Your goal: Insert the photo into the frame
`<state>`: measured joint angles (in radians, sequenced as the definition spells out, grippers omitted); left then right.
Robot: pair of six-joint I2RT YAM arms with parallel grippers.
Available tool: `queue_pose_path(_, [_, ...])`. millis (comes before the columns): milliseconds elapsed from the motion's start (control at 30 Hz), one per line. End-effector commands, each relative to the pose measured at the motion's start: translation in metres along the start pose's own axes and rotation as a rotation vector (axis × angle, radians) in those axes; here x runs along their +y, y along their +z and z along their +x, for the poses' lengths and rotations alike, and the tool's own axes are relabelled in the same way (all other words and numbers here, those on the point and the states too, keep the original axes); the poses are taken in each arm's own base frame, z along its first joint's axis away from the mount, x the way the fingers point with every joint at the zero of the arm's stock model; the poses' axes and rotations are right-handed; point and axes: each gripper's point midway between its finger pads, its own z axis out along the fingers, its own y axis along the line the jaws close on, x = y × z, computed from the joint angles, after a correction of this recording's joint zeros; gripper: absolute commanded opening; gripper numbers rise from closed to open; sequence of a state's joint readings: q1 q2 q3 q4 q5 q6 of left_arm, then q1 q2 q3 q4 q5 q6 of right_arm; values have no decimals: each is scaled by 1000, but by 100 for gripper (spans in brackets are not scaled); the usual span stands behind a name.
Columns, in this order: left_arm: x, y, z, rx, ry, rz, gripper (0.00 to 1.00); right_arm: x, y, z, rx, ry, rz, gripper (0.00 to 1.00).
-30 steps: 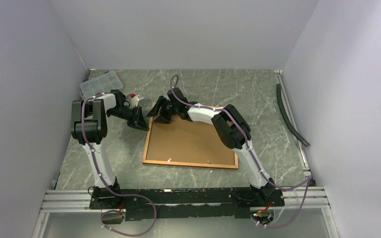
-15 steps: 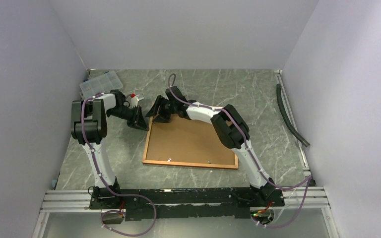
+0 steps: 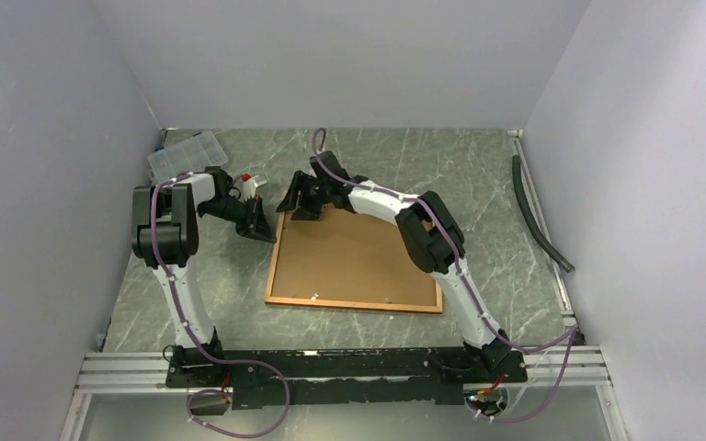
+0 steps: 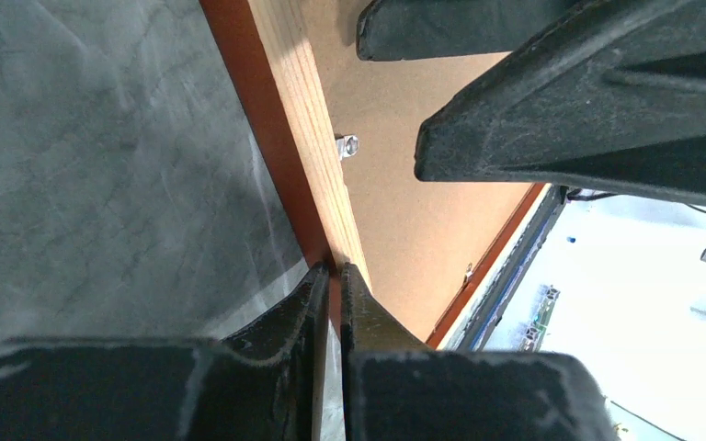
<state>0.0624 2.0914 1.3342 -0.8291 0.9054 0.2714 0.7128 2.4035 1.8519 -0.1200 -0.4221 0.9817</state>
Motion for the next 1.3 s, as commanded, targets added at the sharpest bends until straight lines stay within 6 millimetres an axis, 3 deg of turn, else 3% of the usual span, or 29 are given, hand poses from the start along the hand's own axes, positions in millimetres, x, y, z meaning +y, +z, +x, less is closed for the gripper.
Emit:
queue_pose_path(0, [2, 4, 7, 24, 39, -24, 12, 10, 1, 1, 12, -33, -36, 56])
queue_pose_path(600, [1, 3, 7, 24, 43, -25, 11, 13, 13, 33, 96, -28, -51, 54])
queue_pose_path(733, [-1, 1, 8, 25, 46, -27, 11, 19, 11, 31, 95, -36, -59, 54])
queue_pose_path(833, [-5, -4, 7, 21, 55, -31, 11, 32, 5, 15, 64, -64, -71, 57])
queue_pose_path(1000, [-14, -19, 2, 7, 81, -47, 13, 59, -33, -43, -65, -105, -96, 67])
queue_pose_path(1133, [-16, -32, -2, -7, 107, -73, 15, 62, -92, -95, -210, -122, -83, 76])
queue_pose_path(1267, [-9, -39, 4, 5, 164, -138, 18, 13, -161, -120, -351, -97, 80, 98])
